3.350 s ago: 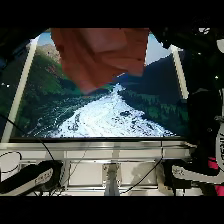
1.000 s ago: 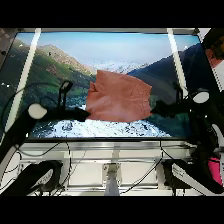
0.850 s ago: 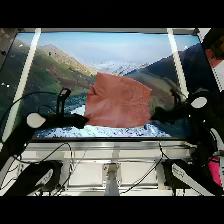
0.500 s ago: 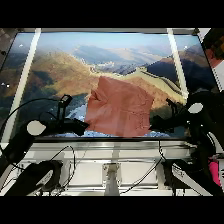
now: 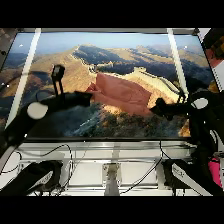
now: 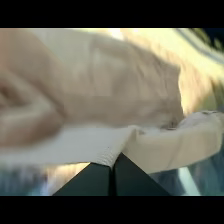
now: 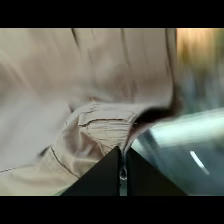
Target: Fold the clothes and pants, and hang the long-sleeved shirts on hangers.
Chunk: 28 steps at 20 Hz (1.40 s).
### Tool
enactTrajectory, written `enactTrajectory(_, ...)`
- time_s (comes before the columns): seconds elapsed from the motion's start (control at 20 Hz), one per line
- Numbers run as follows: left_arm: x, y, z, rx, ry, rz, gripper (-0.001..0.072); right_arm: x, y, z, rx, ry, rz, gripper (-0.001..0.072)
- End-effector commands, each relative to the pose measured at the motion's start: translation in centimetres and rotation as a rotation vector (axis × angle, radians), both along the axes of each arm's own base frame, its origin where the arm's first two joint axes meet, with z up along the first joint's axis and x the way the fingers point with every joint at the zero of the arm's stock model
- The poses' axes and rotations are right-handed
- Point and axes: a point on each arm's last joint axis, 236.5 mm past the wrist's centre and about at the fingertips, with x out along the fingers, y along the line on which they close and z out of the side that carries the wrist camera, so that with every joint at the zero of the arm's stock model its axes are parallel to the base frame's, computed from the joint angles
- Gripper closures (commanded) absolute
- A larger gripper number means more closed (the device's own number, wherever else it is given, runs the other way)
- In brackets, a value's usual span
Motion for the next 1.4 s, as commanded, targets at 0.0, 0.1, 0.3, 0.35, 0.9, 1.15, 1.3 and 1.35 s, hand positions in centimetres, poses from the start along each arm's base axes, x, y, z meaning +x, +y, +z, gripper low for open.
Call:
enactTrajectory(0.0,6.5,-1.5,0.0,-0.009,-0.018,0.055,0.0702,6.4,-3.4,3.5,0.048,-0.151,-0.321,0.0692)
enactTrajectory(0.1,9.4,-2.1,-2.1,0.004,0.003,0.075,0.0702,8.1,-4.6,4.5,0.06,-0.198,-0.4,0.0692)
enactTrajectory(0.3,12.7,-3.6,-6.8,0.033,0.069,0.076,0.0702,11.3,-5.3,4.6,0.074,-0.264,-0.508,0.0692)
enactTrajectory(0.35,13.6,-3.8,-7.5,0.035,0.068,0.085,0.0701,11.8,-4.8,4.2,0.074,-0.257,-0.506,0.0692)
enactTrajectory(0.9,21.6,2.2,-3.0,-0.19,-0.101,0.455,0.0165,22.2,-6.8,4.2,-0.037,-0.377,-0.526,0.0296)
enactTrajectory(1.15,17.8,3.9,1.5,-0.121,-0.063,0.276,0.0166,14.0,-11.0,-0.3,-0.187,-0.115,-0.049,0.0243)
enactTrajectory(1.3,14.3,4.1,5.1,-0.047,-0.112,0.13,0.0165,9.6,-10.7,-1.2,-0.001,-0.009,0.115,0.017)
enactTrajectory(1.35,13.6,4.0,6.4,-0.042,-0.138,0.113,0.0165,9.1,-9.9,-1.2,0.084,-0.003,0.163,0.008)
